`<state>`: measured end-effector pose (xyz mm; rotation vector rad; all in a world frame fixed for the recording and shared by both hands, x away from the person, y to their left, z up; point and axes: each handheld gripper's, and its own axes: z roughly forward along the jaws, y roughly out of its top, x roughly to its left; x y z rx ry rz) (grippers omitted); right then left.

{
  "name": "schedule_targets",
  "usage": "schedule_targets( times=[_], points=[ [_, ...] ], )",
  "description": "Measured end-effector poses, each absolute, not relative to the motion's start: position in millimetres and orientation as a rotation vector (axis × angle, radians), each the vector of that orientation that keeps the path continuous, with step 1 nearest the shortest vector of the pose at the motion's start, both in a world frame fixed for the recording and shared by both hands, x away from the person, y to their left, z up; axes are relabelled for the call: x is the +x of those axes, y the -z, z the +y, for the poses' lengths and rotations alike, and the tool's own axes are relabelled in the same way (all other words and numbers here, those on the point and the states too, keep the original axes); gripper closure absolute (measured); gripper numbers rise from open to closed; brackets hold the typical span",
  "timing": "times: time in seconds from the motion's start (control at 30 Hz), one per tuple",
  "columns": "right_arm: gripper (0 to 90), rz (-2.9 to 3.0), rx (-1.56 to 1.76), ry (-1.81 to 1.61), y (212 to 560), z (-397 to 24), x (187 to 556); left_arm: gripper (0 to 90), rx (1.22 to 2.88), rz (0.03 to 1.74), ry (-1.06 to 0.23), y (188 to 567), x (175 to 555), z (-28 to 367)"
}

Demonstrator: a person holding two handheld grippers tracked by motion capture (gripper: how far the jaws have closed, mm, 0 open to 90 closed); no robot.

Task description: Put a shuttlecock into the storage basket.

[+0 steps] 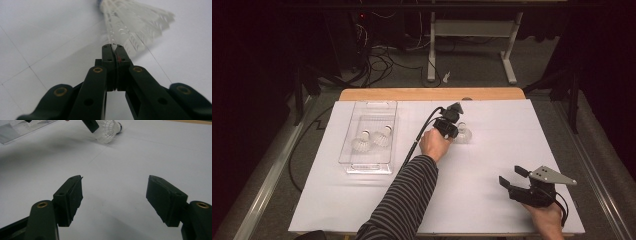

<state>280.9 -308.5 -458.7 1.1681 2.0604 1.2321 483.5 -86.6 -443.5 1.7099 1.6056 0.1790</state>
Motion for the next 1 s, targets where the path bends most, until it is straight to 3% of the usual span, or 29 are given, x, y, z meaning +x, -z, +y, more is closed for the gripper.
schedule_targets(
  times=[1.0],
  points=[
    [30.0,2.058,1.171,-1.232,458.6,-308.6,280.8,89.7,1.729,1.556,-0.182,437.3,478.6,-83.4]
  ],
)
